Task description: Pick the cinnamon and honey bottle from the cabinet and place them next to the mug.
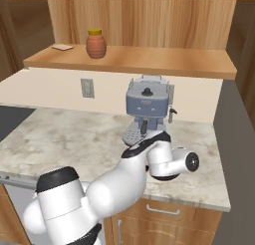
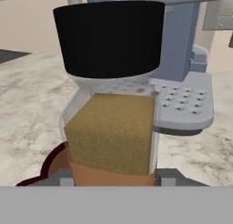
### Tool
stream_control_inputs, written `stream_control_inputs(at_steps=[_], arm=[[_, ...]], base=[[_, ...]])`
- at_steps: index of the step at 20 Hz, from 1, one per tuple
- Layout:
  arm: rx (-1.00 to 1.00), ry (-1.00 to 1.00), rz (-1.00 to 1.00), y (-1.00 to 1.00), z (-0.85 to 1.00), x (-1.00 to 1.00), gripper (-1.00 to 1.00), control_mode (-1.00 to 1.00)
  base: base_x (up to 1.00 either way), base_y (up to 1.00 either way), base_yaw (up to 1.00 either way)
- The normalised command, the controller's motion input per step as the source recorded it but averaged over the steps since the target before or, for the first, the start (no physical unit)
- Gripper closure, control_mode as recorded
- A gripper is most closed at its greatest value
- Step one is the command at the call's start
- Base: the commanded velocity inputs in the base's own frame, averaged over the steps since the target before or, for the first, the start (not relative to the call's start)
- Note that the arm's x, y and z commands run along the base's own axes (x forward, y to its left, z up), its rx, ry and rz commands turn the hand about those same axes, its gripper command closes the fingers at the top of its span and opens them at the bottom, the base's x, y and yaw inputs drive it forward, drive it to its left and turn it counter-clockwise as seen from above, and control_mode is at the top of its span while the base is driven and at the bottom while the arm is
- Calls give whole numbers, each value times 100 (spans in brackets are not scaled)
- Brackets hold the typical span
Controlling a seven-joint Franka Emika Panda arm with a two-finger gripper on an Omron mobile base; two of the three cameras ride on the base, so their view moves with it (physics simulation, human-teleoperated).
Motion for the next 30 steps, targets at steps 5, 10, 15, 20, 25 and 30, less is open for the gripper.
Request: stream_control_inputs(at_steps=[5, 10, 15, 20, 25, 30], arm=[[1, 0, 0, 0, -13, 0, 100, -100], [-2, 0, 0, 0, -18, 0, 100, -100], [-4, 0, 0, 0, -30, 0, 100, -100], [-3, 0, 0, 0, -38, 0, 100, -100], [-3, 0, 0, 0, -33, 0, 100, -100], [-1, 1, 0, 0, -27, 0, 100, -100]], base=[[0, 0, 0], [0, 0, 0], [0, 0, 0], [0, 0, 0], [0, 0, 0], [0, 0, 0]])
